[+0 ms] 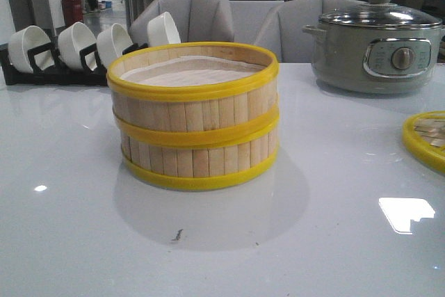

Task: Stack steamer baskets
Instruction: 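Lower the right gripper and grasp the center hub of the woven lid, then lift the lid with the right gripper and carry it over the stack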

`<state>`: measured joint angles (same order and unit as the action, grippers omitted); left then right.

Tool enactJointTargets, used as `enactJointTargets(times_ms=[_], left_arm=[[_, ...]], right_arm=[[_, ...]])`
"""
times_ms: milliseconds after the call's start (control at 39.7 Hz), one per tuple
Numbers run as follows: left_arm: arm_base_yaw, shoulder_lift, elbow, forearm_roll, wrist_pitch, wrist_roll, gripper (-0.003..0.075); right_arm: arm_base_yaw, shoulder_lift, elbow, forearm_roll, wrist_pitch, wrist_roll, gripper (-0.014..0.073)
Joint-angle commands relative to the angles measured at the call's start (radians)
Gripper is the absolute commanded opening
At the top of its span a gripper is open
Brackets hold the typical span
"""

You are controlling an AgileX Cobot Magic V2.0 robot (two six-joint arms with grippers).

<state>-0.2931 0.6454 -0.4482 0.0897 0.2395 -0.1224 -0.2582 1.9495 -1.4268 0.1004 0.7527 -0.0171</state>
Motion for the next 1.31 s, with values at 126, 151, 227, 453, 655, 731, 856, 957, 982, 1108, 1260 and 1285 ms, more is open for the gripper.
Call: enactJointTargets(times_ms=[126,151,227,453,655,731,856,957,982,1108,1260,1285], left_arm=[[0.002,-0.002,-0.027,0.0,-0.085,-0.008,0.0084],[0.002,-0.002,-0.027,0.0,-0.085,-0.008,0.0084],[0.002,-0.002,-0.027,0.0,-0.085,-0.008,0.0084],[0.002,-0.002,-0.027,0.0,-0.085,-0.008,0.0084],[0.002,-0.002,-0.027,0.0,-0.085,-0.008,0.0084],[0.002,-0.002,-0.027,0.0,-0.085,-0.008,0.0084],[0.002,-0.002,-0.027,0.0,-0.085,-0.008,0.0084],[0.002,-0.002,-0.027,0.0,-0.085,-0.008,0.0084],[0.002,-0.002,-0.027,0.0,-0.085,-0.008,0.0084],[0.002,-0.002,-0.027,0.0,-0.085,-0.008,0.0084],[0.002,-0.002,-0.027,0.0,-0.085,-0.008,0.0084],[0.002,-0.002,-0.027,0.0,-0.085,-0.008,0.0084]], right_arm=[[-0.001,-0.053,-0.033,0.003,-0.038,-0.003,0.039],[-0.001,-0.053,-0.033,0.003,-0.037,-0.003,0.039],[-0.001,-0.049,-0.033,0.003,-0.035,-0.003,0.039],[-0.001,-0.04,-0.033,0.003,-0.026,-0.003,0.039],[-0.001,-0.04,-0.033,0.003,-0.027,-0.003,0.039],[-0.001,-0.04,-0.033,0.003,-0.027,-0.003,0.0386],[-0.001,-0.04,-0.033,0.003,-0.022,-0.003,0.0307],[-0.001,-0.04,-0.033,0.003,-0.016,-0.003,0.0218],[-0.001,-0.04,-0.033,0.003,-0.014,-0.003,0.0193],[-0.001,-0.041,-0.033,0.003,-0.009,-0.003,0.0084],[0.001,-0.045,-0.033,0.003,-0.006,-0.003,0.0055],[0.001,-0.049,-0.033,0.003,-0.005,-0.003,0.0055]])
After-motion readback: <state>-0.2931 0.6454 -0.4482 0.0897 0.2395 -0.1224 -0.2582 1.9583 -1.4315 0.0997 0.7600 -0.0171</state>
